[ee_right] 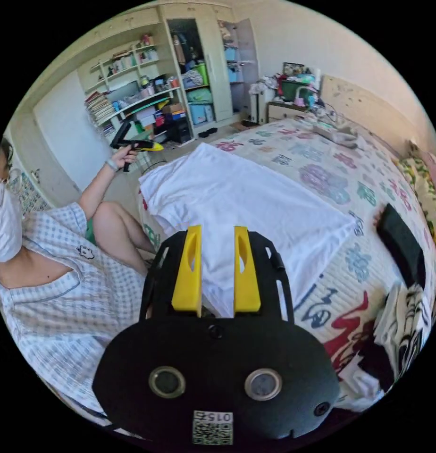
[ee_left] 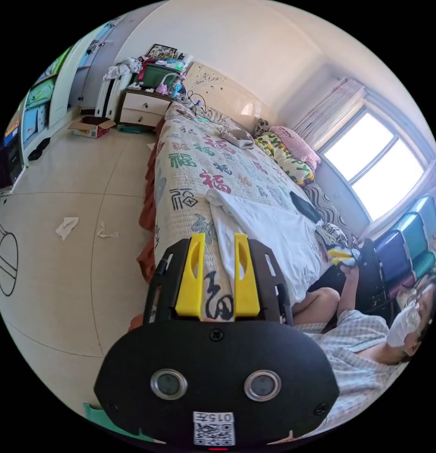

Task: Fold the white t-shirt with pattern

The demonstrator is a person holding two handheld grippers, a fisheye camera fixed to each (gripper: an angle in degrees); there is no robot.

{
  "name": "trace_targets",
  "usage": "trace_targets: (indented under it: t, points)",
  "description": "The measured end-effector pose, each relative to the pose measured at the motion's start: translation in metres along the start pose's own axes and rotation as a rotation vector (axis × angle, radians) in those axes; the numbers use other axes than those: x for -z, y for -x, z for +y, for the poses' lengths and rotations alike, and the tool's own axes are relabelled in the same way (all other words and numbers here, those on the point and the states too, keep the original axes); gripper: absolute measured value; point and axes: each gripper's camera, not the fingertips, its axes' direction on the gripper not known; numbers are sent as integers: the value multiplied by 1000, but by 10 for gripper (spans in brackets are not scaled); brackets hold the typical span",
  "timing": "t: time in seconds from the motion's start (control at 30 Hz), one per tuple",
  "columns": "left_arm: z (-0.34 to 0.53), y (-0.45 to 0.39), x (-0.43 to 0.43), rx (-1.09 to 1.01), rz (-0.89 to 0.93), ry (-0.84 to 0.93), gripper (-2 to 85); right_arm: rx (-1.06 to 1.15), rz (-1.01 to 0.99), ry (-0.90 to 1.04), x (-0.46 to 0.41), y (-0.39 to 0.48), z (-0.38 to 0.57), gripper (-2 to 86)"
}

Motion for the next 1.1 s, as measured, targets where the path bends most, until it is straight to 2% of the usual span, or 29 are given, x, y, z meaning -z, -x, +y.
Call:
trace_targets:
  t: [0.03,0.1,0.17,0.23,0.47,0.6,0.73,0.87,0.97,1.1]
  points:
    - [11,-2,-1,-15,1,19,94,-151,10,-11,5,-39,28,108]
    - [19,-2,-13,-35,32,77,95,-315,-66,-29,5,-86,65,110]
    - [21,-7,-35,-84,90,189,95,-353,-192,-36,0,-107,86,105]
    - [22,-20,-63,-185,153,337,95,-307,-228,67,-20,-114,100,93]
    - [14,-27,-80,-203,117,355,80,-243,-158,51,-25,-115,123,91]
    - [19,-22,-82,-195,122,312,43,-167,-110,103,-35,-112,128,38]
    - [22,-15,-72,-159,157,263,-2,-194,-138,95,-31,-126,144,8]
    - [27,-18,-57,-182,123,257,-7,-236,-144,95,-31,-143,164,2]
    - [33,-21,-72,-205,72,362,-4,-242,-161,123,-40,-151,171,7]
    - [32,-24,-61,-223,96,309,36,-254,-200,-19,-21,-161,180,48]
